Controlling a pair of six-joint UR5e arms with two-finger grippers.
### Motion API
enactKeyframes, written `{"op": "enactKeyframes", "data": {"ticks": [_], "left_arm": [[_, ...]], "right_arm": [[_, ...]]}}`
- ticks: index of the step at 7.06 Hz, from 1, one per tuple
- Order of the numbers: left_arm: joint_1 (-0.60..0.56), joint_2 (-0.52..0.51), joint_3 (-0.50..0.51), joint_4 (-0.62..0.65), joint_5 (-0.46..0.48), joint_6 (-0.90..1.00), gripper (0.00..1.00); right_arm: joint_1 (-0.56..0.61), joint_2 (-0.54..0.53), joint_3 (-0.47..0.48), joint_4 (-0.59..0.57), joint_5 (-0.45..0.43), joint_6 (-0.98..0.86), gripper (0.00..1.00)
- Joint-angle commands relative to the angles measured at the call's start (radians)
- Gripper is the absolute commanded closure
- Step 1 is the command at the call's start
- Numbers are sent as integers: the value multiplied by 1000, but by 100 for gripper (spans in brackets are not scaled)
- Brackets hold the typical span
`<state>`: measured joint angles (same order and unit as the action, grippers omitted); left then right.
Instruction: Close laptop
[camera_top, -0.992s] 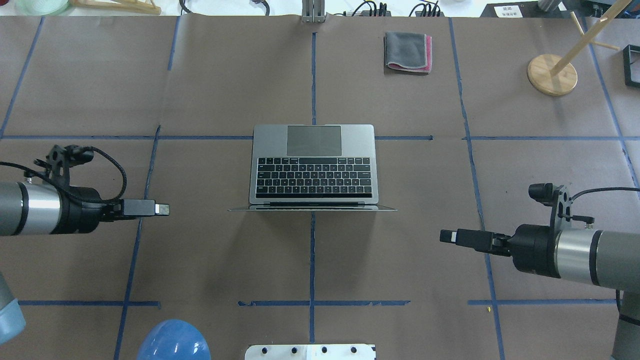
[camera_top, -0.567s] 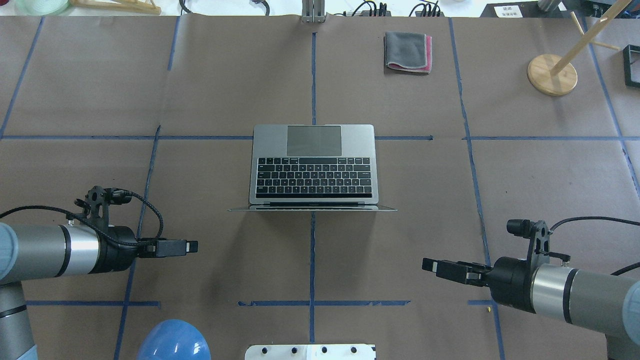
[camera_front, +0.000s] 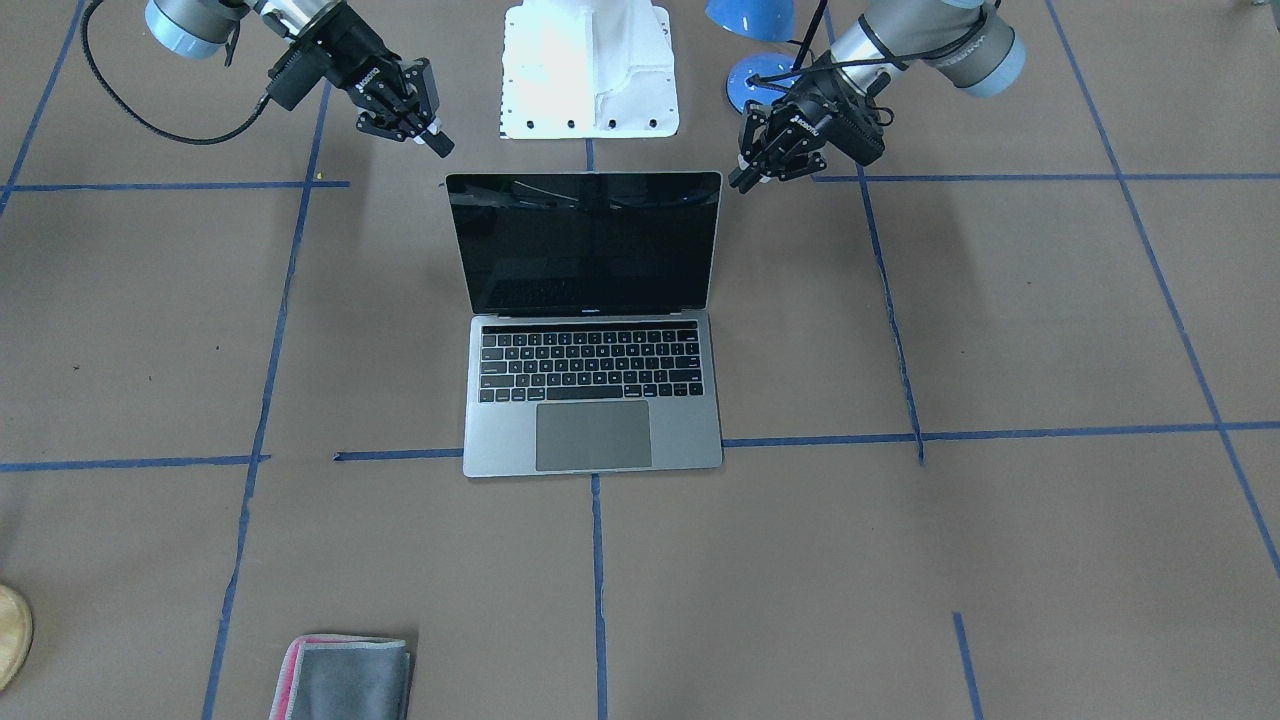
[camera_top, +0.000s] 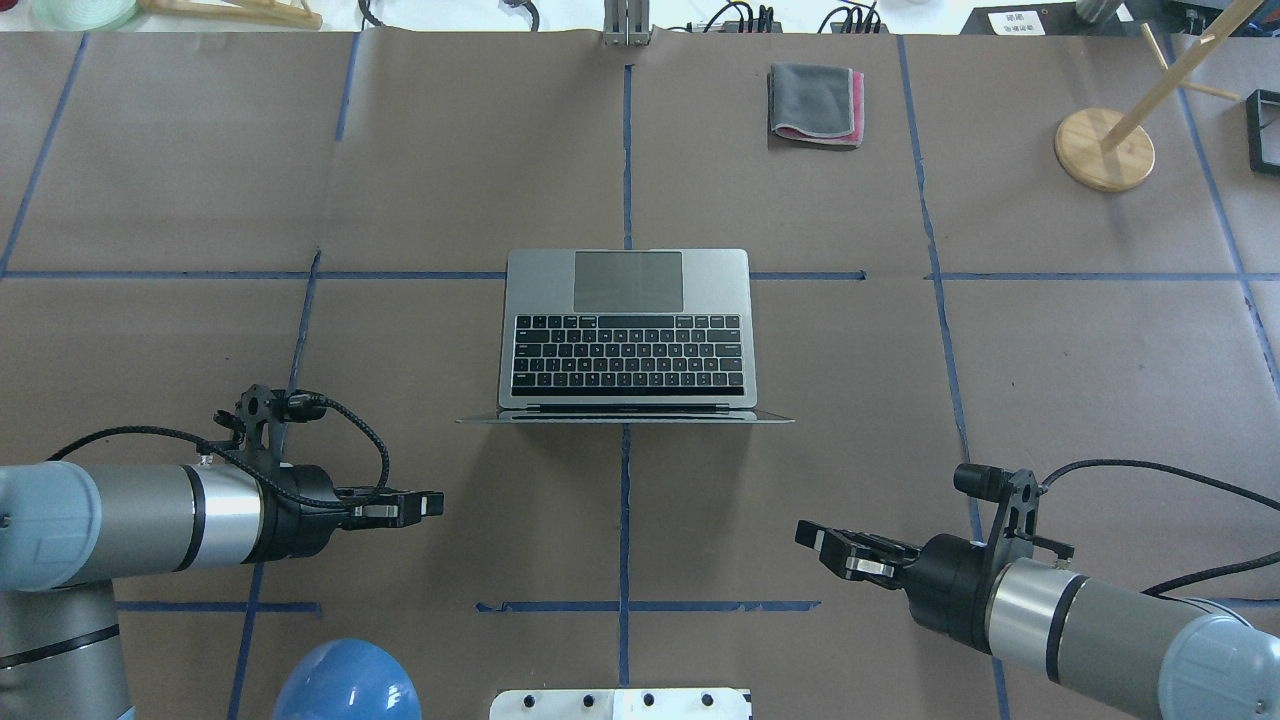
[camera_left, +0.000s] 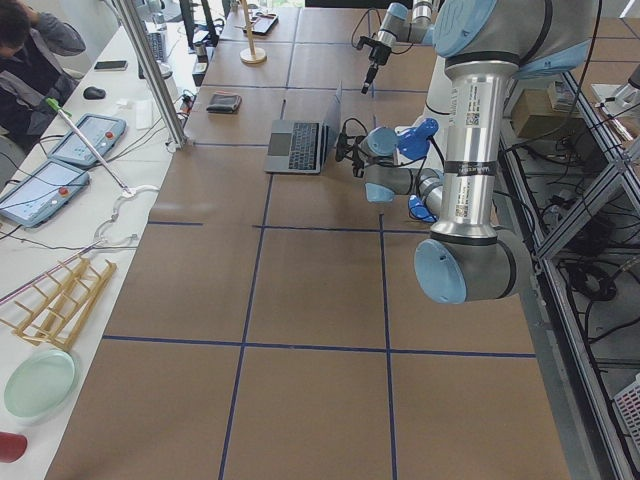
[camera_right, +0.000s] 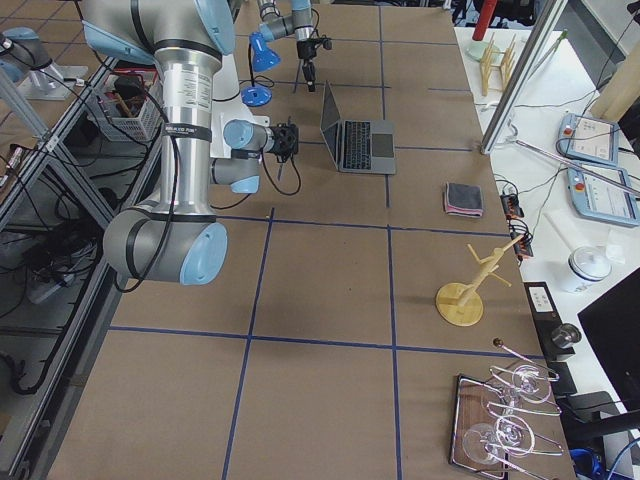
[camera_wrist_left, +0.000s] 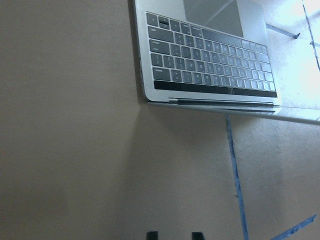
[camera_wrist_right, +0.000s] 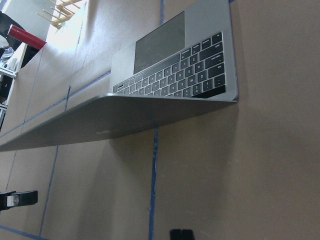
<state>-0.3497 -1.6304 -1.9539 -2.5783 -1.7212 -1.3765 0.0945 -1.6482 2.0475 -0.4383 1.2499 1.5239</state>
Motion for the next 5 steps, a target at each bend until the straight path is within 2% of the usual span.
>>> {"op": "enactKeyframes", "data": {"ticks": [1,5], "left_arm": [[3,-48,6,3,-1,-48,100],[1,-104,13,23,0,-102,100]], "right_arm": [[-2,47,-7,-19,-26,1,99],[22,60,-10,-42,-76,-1,100]]}}
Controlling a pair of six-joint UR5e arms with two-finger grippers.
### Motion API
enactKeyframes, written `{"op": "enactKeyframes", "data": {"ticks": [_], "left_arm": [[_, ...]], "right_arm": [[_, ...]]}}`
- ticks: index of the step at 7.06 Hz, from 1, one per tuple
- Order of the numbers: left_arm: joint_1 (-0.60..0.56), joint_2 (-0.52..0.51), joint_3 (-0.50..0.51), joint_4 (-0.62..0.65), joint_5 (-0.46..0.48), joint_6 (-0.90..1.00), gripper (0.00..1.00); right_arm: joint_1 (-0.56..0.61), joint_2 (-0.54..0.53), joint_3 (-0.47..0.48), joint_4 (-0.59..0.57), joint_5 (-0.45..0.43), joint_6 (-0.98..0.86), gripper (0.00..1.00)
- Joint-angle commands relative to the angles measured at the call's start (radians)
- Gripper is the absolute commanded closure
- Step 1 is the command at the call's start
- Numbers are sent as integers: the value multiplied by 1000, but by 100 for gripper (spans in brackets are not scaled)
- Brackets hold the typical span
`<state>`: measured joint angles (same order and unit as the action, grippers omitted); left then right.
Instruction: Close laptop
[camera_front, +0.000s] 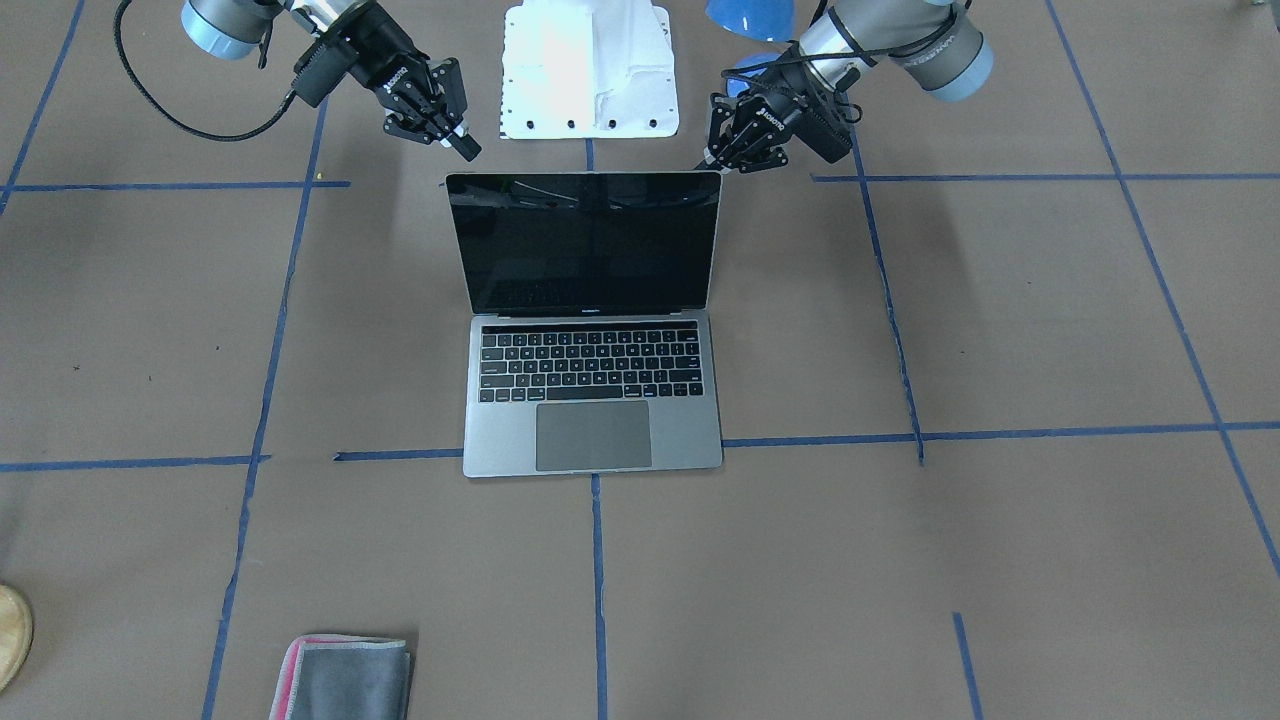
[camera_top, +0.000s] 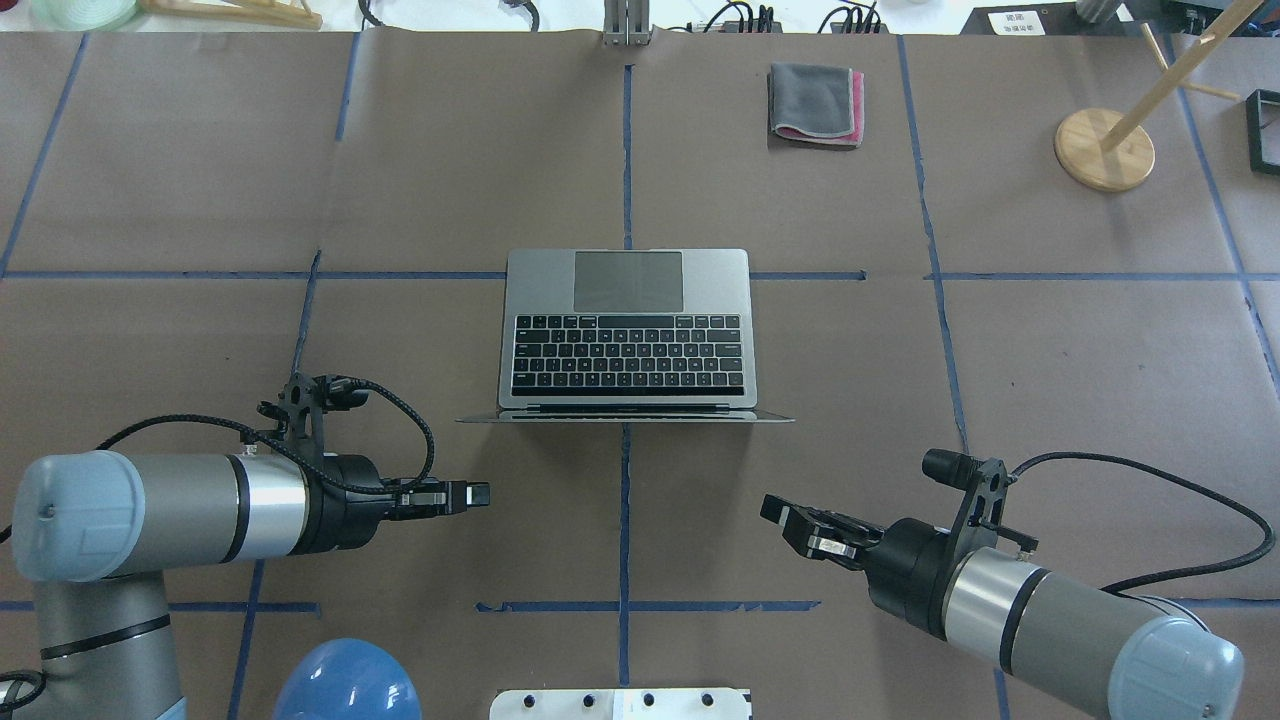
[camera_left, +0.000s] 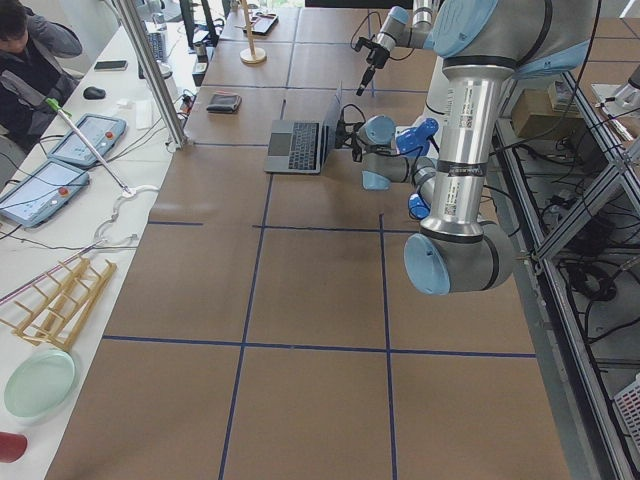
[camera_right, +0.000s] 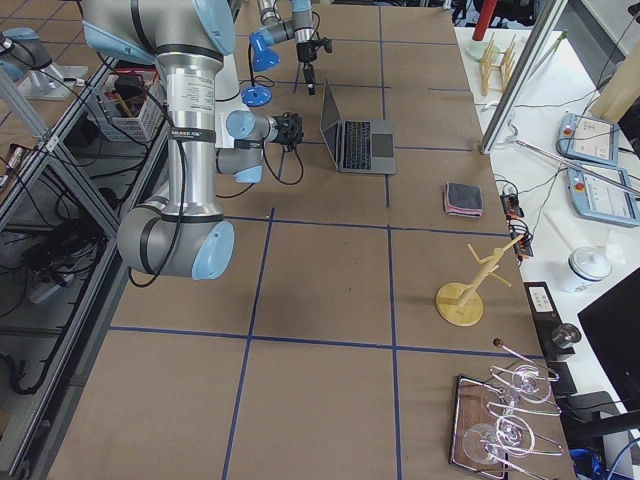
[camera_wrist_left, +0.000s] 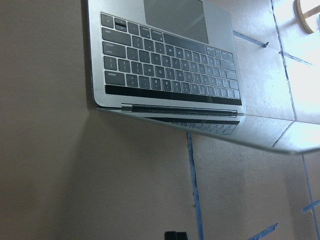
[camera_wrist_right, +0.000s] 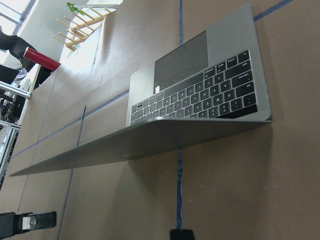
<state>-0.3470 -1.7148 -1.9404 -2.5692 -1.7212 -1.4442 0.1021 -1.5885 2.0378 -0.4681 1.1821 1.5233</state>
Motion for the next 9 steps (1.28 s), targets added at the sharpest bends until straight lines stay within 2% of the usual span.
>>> {"op": "enactKeyframes", "data": {"ticks": [1,4,9], "left_arm": [[-1,-28,1,24,2,-53,100],[-1,-32,0,24,29,-56,100],[-62,-31,3,32,31,-62,100]], "right_arm": [[34,1,-1,-14,-7,0,100],[74,70,-4,-85,-7,0,100],[105,76,-7,-121,-3,0,100]]}}
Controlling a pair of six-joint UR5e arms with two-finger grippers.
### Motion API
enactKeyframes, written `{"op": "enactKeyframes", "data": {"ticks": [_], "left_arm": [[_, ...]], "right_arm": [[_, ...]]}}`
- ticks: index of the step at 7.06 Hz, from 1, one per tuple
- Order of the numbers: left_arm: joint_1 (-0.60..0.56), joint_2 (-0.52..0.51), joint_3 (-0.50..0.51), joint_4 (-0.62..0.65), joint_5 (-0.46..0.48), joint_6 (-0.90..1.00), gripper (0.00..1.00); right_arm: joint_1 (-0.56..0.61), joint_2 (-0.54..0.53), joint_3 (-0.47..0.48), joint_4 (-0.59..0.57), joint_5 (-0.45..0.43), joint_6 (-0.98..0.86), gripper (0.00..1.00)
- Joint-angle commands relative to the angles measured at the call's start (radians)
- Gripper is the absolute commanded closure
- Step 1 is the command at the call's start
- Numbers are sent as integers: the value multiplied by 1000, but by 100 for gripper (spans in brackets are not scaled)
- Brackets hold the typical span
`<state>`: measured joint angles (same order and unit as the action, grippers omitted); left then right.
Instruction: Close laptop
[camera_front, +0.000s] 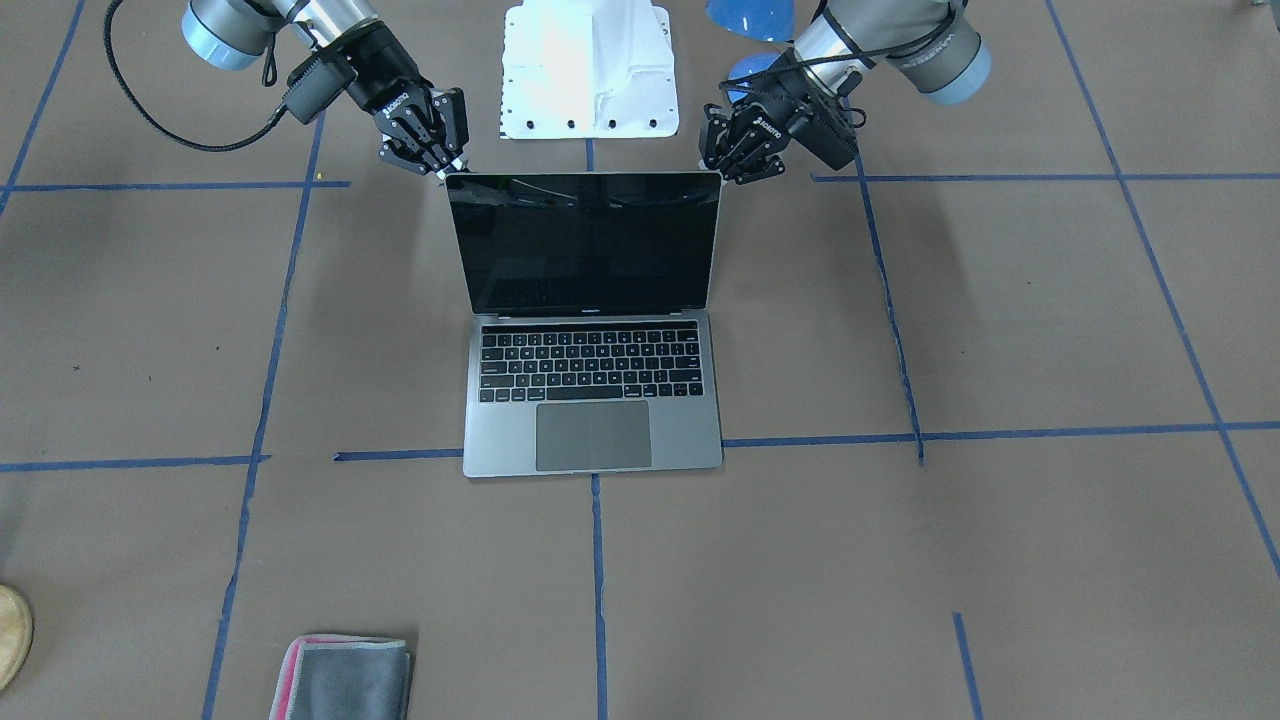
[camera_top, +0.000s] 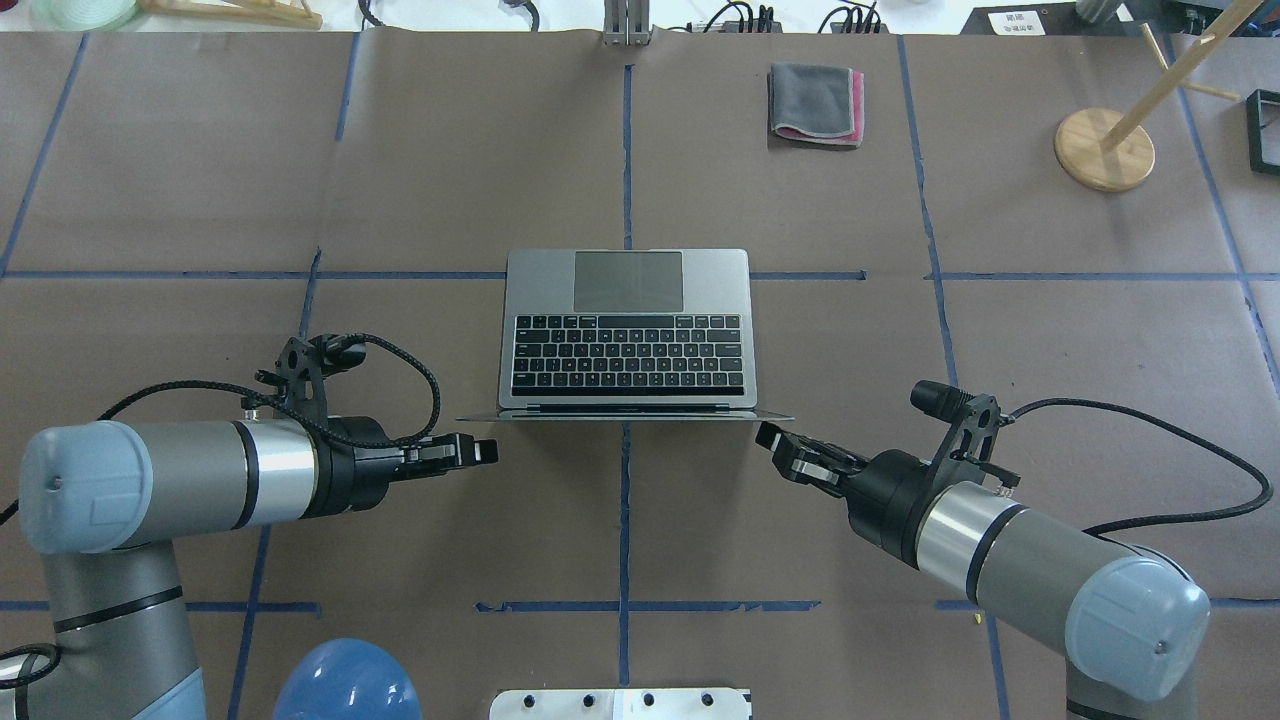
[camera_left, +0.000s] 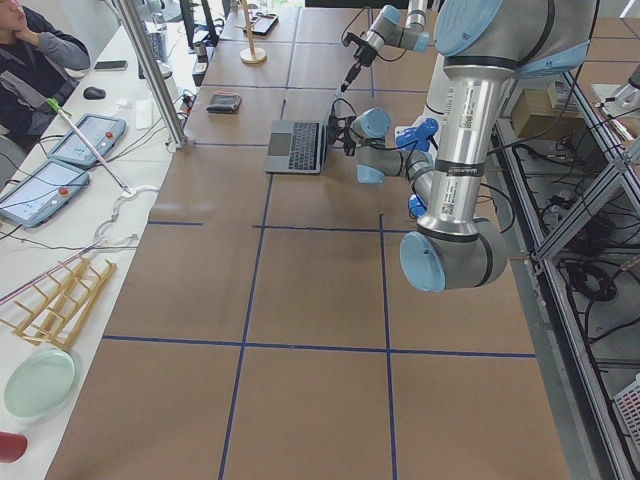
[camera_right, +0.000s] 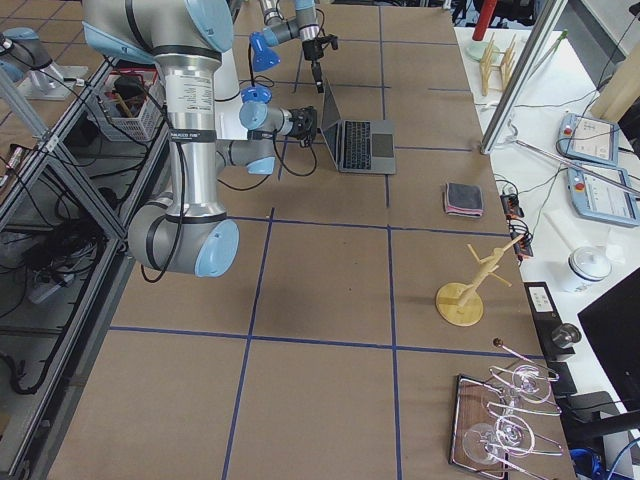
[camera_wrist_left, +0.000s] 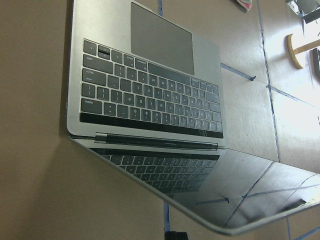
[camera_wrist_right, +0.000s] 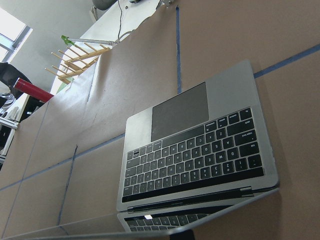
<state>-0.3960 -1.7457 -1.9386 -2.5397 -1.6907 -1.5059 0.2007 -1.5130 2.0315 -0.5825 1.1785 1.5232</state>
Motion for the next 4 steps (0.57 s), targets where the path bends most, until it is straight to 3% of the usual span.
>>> {"op": "enactKeyframes", "data": {"ticks": [1,4], "left_arm": [[-18,0,1,2,2,0,100],[-53,-24,1,71,3,-2,100]], "right_arm": [[17,7,-2,-10,3,0,100],[40,22,-4,-36,6,2,100]]}}
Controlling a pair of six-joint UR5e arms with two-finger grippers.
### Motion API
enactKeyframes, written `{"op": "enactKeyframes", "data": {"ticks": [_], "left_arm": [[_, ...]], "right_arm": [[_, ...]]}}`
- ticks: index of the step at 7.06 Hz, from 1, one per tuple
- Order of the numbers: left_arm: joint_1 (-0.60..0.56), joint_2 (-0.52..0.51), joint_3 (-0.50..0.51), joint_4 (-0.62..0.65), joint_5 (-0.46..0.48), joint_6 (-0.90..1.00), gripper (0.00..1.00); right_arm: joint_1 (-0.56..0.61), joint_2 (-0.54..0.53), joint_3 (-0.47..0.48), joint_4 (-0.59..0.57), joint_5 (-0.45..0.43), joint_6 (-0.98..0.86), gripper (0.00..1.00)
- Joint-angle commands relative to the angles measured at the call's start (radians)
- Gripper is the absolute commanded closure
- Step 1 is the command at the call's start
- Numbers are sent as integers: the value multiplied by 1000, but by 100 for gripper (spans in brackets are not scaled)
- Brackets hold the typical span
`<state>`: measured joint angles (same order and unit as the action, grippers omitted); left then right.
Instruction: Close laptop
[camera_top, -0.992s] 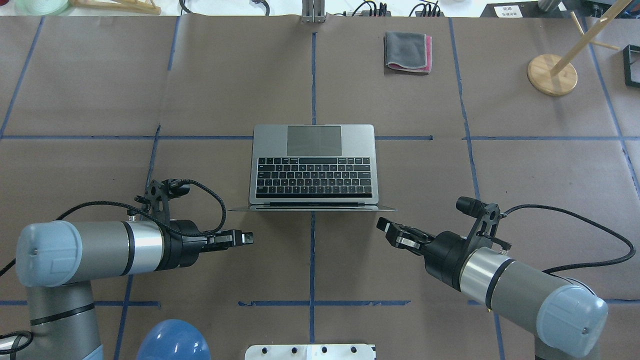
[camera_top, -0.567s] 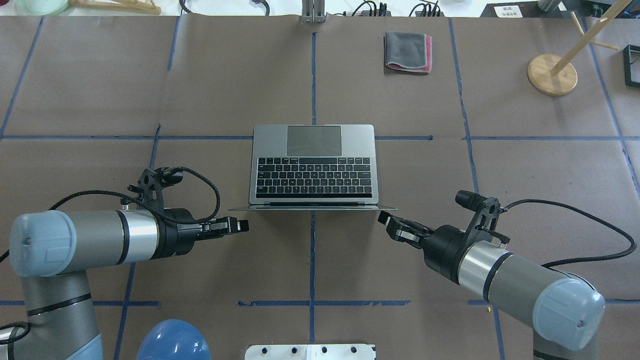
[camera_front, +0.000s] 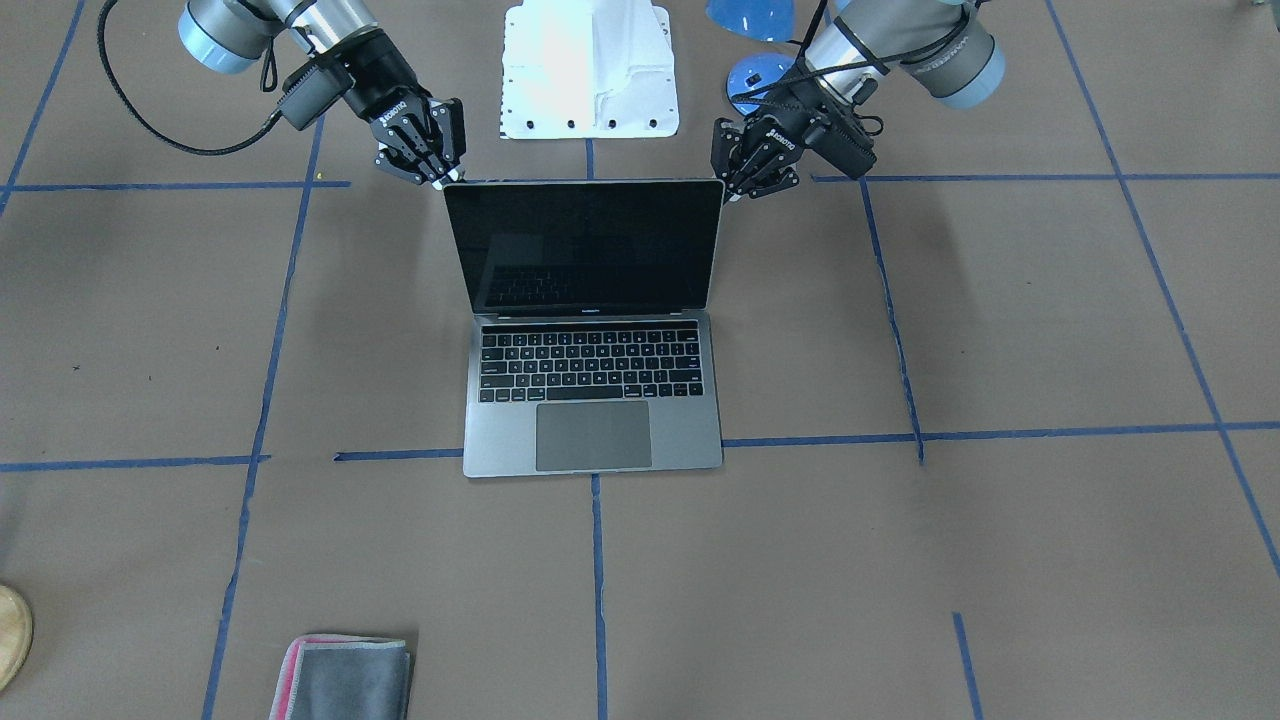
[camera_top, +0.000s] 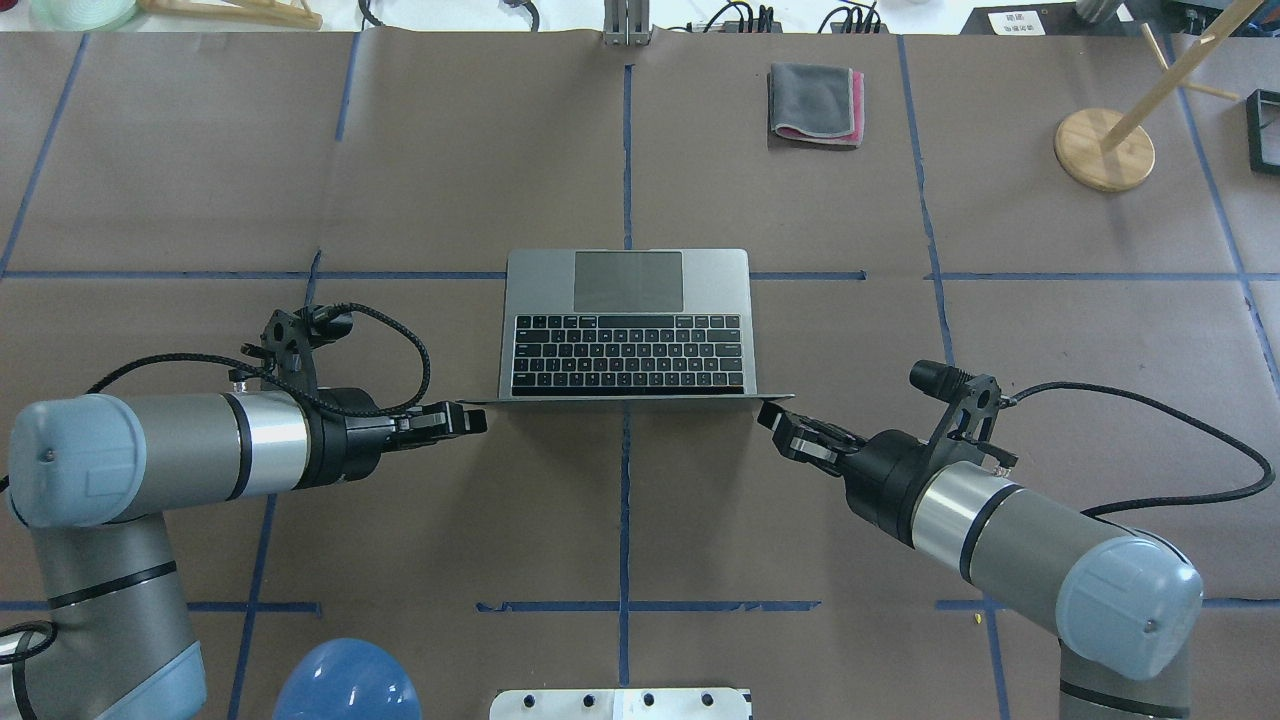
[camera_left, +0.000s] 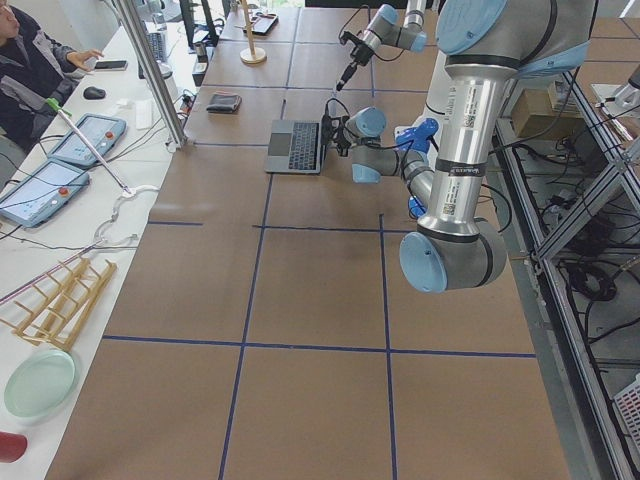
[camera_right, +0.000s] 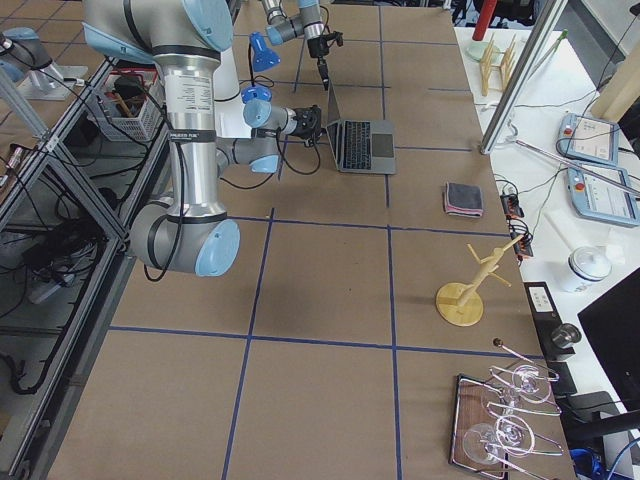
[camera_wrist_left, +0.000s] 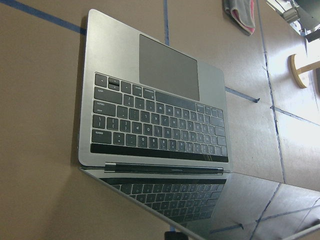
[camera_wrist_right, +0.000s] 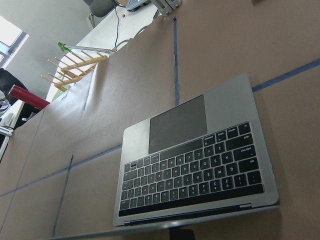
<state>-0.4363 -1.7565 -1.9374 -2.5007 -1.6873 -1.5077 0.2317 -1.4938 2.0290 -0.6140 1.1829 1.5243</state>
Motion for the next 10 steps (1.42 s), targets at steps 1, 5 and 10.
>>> {"op": "enactKeyframes", "data": {"ticks": [1,5,10], "left_arm": [[-24,-15,2,39,0,0,100],[-53,-20,15,54,0,0,100],[-74,-109,54,138,0,-35,100]], "right_arm": [[18,3,-4,-6,3,1,100],[80,96,-10,-136,44,11,100],[118,162,-106,-144,47,11,100]]}}
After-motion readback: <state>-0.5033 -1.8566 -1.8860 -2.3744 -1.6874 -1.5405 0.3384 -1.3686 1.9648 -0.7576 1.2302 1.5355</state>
